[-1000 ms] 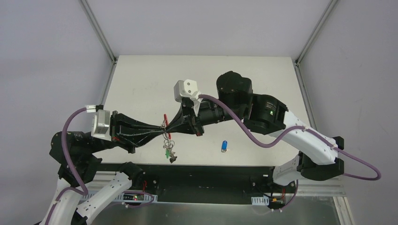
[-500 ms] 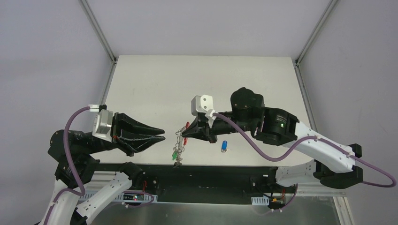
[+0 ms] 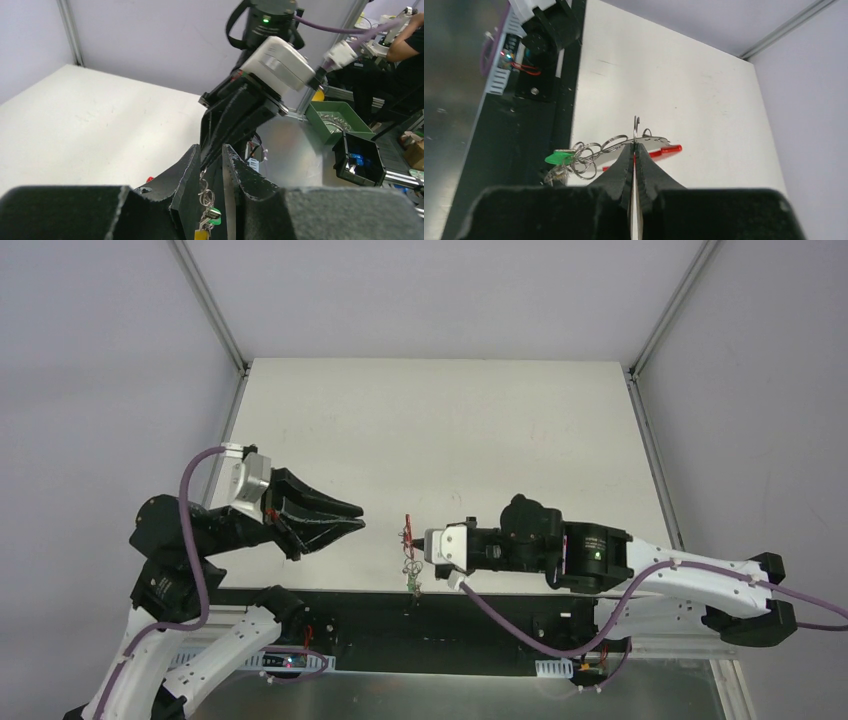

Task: Put the keys on the keyring

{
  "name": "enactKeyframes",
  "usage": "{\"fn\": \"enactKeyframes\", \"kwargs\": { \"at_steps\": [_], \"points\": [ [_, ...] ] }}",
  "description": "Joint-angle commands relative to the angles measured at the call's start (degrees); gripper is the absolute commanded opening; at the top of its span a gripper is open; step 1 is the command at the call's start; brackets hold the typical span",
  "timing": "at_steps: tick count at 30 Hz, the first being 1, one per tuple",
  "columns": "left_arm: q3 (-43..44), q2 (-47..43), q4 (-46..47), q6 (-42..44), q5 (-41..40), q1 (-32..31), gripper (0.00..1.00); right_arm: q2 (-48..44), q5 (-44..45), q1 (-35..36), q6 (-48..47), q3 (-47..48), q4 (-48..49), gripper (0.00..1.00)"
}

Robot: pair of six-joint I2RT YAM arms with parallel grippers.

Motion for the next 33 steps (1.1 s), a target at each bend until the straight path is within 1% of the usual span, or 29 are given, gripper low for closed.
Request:
{"fn": "enactKeyframes", "kwargs": {
  "at_steps": [1,4,8,19,22,25,27,29,33],
  "points": [
    [-0.65,2.37,-0.3,1.23,-1.56,-0.14,0.21,-3.31,11.16,3.3,-11.64,-3.25,9.88,0.0],
    [-0.91,3.05,-0.75,1.58,-1.92,-0.14,0.21,-3.31,14.53,4.91,-16.32,-4.62,10.68,0.0],
    [-1.47,3.42,-1.53,2.13,-2.48,-0.14,0.22,-2.54,20.09,7.12,-22.52,-6.41,14.07,0.0],
    [-2.41,4.63,-2.67,3.49,-3.0,-0.14,0.22,-2.79,21.9,8.83,-24.64,-6.16,14.39,0.0],
    [-2.65,5.03,-2.67,3.49,-3.2,-0.14,0.26,-3.26,23.88,9.16,-22.98,-5.26,13.17,0.0],
    [-3.65,5.48,-2.84,3.19,-3.6,-0.14,0.35,-4.02,28.76,9.16,-18.35,-3.78,12.37,0.0],
    [-4.03,5.89,-3.92,3.02,-3.88,-0.14,0.4,-4.44,32.06,9.21,-15.94,-2.98,11.69,0.0],
    [-4.28,6.83,-5.64,3.29,-4.38,-0.14,0.4,-4.48,35.58,9.16,-12.8,-1.67,10.32,0.0],
    [-7.51,9.82,-5.95,2.31,-4.84,-0.15,0.41,-3.97,44.72,7.8,-6.53,1.99,5.98,0.0]
  ]
}}
